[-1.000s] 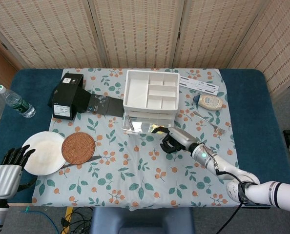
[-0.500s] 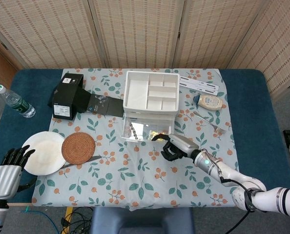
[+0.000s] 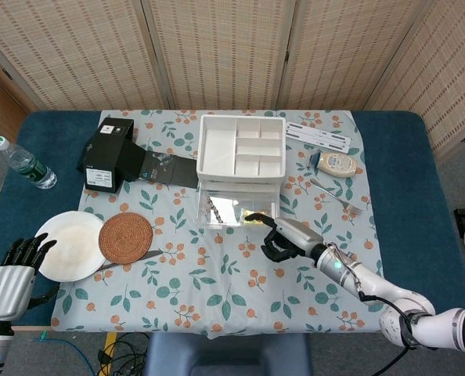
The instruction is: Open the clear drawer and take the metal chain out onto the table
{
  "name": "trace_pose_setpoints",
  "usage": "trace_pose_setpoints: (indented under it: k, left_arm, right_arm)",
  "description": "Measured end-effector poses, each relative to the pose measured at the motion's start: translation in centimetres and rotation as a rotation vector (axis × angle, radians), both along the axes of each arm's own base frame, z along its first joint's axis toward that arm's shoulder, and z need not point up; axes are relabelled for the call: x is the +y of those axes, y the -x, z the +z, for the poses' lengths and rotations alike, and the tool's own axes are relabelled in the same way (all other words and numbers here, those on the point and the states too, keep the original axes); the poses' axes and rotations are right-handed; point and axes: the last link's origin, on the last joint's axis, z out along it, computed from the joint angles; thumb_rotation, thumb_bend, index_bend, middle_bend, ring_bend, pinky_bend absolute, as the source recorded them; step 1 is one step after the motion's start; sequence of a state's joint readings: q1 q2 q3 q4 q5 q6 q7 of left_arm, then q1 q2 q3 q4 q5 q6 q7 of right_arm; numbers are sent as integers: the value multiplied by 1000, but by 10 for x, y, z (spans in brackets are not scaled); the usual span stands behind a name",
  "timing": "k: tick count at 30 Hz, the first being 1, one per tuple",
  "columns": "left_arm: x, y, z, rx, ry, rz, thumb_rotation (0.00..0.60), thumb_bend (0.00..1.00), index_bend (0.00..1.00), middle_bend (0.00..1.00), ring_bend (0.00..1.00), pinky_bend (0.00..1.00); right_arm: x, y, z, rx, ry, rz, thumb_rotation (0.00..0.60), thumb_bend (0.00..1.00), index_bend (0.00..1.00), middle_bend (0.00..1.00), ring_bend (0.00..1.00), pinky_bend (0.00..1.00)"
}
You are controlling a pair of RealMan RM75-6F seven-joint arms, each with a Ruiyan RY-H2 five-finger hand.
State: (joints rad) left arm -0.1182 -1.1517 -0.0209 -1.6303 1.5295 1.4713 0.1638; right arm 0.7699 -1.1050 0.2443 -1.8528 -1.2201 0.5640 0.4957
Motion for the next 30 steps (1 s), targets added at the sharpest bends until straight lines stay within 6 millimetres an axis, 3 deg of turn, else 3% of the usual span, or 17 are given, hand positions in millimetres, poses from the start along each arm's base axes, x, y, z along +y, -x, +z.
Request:
trace_pose_setpoints:
  k: [7, 13, 15, 23, 30]
  left_arm:
    - [0, -1, 2, 1, -3, -4, 600, 170, 158, 115, 119, 94]
    - [-2, -1, 3, -4, -6, -4, 600, 170, 158, 115, 119, 94]
    - [-2, -1, 3, -6, -8, -4, 600, 169, 158, 116, 119, 94]
    - [-5, 2, 4, -9, -19, 7, 600, 170, 158, 116, 119, 94]
    - [-9, 6, 8, -12, -38, 22, 600, 170, 158, 115, 119, 94]
  right_arm:
    - [0, -4, 13, -1, 27, 29, 600, 569, 16, 823, 973, 1000]
    - [-15, -27, 36, 16, 89, 124, 600, 521, 20, 821, 968, 1000]
    - [-22, -36, 40, 39, 105, 167, 600, 504, 53, 821, 965, 1000]
    - [-58, -73, 47, 187, 181, 358, 600, 461, 375, 836, 923, 1000]
    - [-85, -87, 30, 376, 276, 546, 600, 451, 381, 849, 923, 1000]
